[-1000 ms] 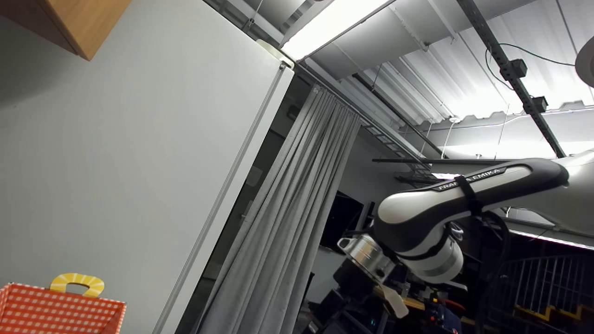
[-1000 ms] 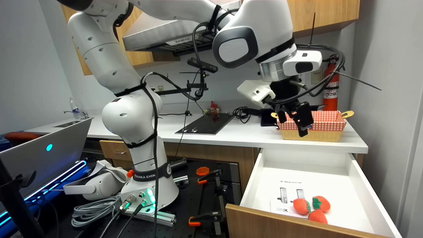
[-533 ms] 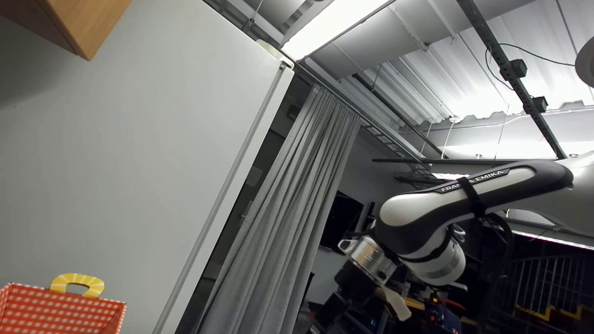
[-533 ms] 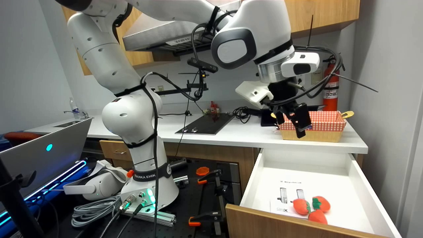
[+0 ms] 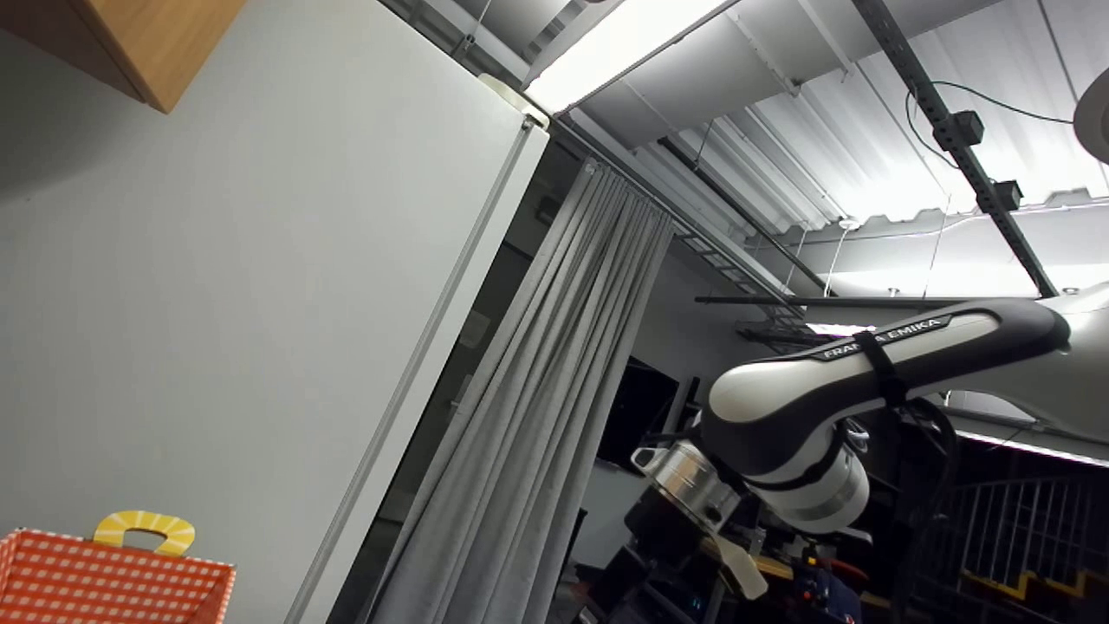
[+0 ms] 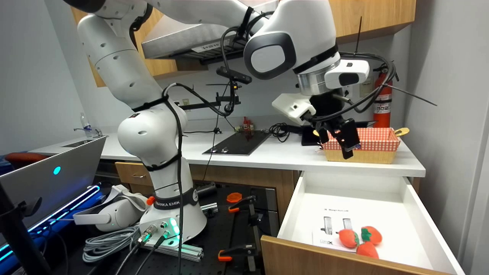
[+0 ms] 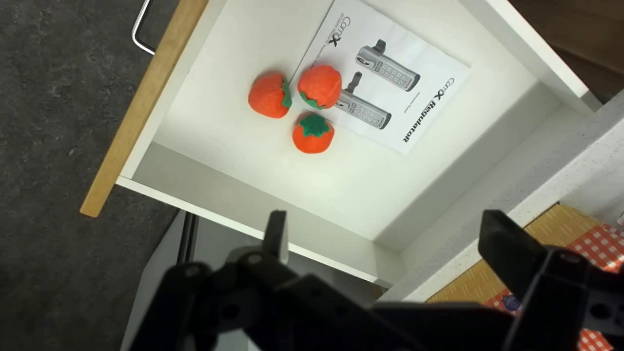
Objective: Open the top drawer of the kitchen unit
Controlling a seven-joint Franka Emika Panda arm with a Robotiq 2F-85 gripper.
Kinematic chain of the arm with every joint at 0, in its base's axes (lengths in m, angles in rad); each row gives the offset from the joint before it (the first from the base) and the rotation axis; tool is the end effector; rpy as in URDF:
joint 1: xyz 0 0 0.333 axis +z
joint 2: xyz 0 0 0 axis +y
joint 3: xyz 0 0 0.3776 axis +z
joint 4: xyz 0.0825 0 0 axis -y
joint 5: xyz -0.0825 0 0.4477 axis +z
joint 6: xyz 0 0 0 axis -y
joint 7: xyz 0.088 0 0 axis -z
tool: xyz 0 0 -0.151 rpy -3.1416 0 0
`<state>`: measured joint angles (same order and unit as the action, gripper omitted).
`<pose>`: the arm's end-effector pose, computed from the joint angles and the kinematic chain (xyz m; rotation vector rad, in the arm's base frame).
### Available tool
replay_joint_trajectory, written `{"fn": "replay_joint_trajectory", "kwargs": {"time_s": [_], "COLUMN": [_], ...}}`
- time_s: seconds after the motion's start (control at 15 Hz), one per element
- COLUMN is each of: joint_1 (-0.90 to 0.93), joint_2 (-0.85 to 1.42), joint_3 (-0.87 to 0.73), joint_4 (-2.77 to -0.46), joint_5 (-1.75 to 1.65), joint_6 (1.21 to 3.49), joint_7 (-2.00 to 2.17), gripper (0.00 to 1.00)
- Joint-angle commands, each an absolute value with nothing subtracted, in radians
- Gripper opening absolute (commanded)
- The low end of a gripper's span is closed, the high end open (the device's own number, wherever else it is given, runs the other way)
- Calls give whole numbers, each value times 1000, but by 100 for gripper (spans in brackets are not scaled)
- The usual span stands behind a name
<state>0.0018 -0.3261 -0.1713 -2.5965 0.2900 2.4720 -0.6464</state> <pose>0.4649 -0.0697 0.3607 -2.9266 -0.3968 -0.4094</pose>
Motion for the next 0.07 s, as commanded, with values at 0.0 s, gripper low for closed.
{"fn": "replay_joint_trajectory", "kwargs": {"time_s": [0.0], "joint_1": [15], "joint_2": [-328], "joint_3": [-185], "joint_4": [-2596], "joint_5": [282], "joint_6": [2472], "joint_7": [-639], "gripper": [100]}}
